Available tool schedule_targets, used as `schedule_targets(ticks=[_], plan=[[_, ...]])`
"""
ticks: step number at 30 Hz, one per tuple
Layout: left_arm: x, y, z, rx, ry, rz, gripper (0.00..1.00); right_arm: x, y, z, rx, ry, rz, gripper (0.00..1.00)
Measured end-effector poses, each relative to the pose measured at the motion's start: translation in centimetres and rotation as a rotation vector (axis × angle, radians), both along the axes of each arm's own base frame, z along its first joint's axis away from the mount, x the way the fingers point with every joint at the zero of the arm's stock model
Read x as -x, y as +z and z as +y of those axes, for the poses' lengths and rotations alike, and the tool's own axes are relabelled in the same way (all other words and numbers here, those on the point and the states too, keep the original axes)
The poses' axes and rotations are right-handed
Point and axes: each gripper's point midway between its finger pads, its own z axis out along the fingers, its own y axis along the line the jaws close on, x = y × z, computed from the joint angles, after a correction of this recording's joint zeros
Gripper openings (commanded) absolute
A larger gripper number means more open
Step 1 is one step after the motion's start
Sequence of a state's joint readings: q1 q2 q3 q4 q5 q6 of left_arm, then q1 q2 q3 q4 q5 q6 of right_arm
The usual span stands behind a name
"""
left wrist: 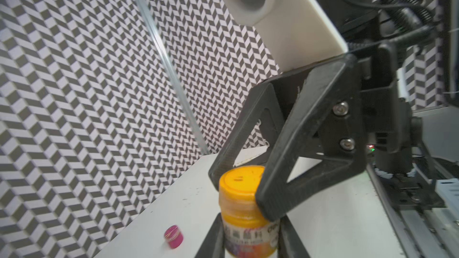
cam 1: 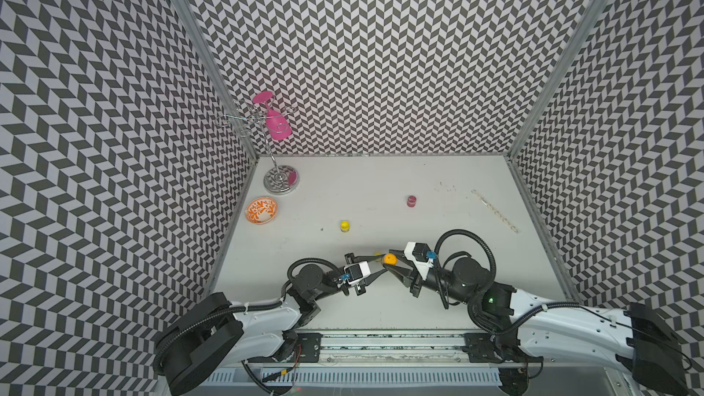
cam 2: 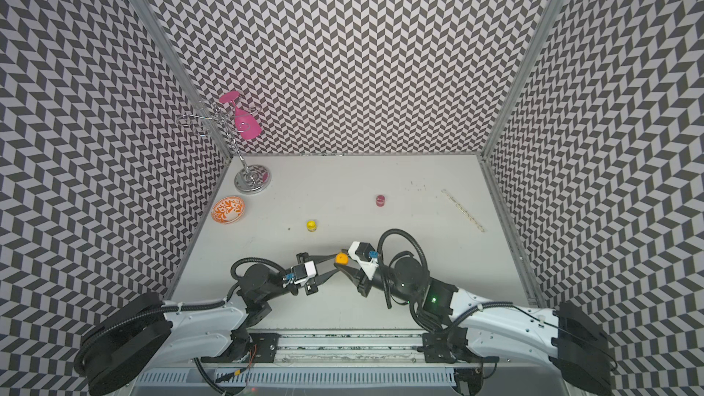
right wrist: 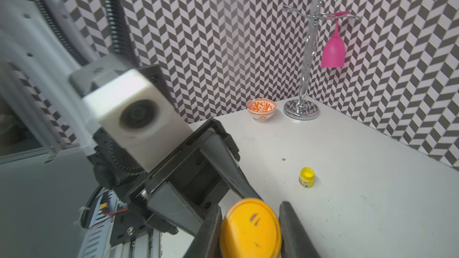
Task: Close the paint jar lid
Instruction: Screw the lid onto the paint jar.
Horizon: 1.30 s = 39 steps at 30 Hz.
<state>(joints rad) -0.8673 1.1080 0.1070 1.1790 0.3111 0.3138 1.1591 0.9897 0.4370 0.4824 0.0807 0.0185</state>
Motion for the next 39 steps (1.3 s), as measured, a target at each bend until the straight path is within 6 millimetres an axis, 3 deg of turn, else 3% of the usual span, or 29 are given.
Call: schedule_targets(ticks=[10, 17, 20, 23, 26, 28, 33, 36, 39], plan=[[-4.1, -3.4, 3.6, -0.131, 0.395, -0.005, 0.24, -4.2, -3.7, 4.0, -0.055, -0.367, 0.226, 0.04], [-4.4, -4.2, 3.7, -0.194, 0.462, -0.059, 0.24, -4.5, -4.6, 3.8, -0.084, -0.461, 0.286, 0.11], [-4.2, -4.0, 3.5, -0.188, 0.456, -0.072, 0.25, -4.3, -4.3, 3.6, -0.105, -0.463, 0.303, 0.22], [-4.1, -3.8, 3.4, -0.183, 0.453, -0.079, 0.24, -4.2, -4.1, 3.4, -0.114, -0.465, 0.313, 0.52], [-6.0, -2.9, 5.2, -0.154, 0.581, -0.07, 0.25, -2.6, -4.7, 3.4, -0.103, -0.419, 0.347, 0.71], [-6.9, -2.3, 6.2, -0.127, 0.639, -0.063, 0.25, -1.7, -4.9, 3.0, -0.096, -0.396, 0.365, 0.82], [-7.9, -0.4, 6.5, -0.045, 0.662, -0.043, 0.26, -0.7, -6.0, 0.2, -0.059, -0.391, 0.38, 0.84], [-8.1, 0.0, 6.1, -0.012, 0.605, -0.017, 0.26, -1.0, -5.7, -2.3, -0.074, -0.425, 0.353, 0.84], [-7.5, 0.0, 5.1, 0.005, 0.491, 0.002, 0.27, -2.6, -4.1, -5.4, -0.113, -0.472, 0.307, 0.84]])
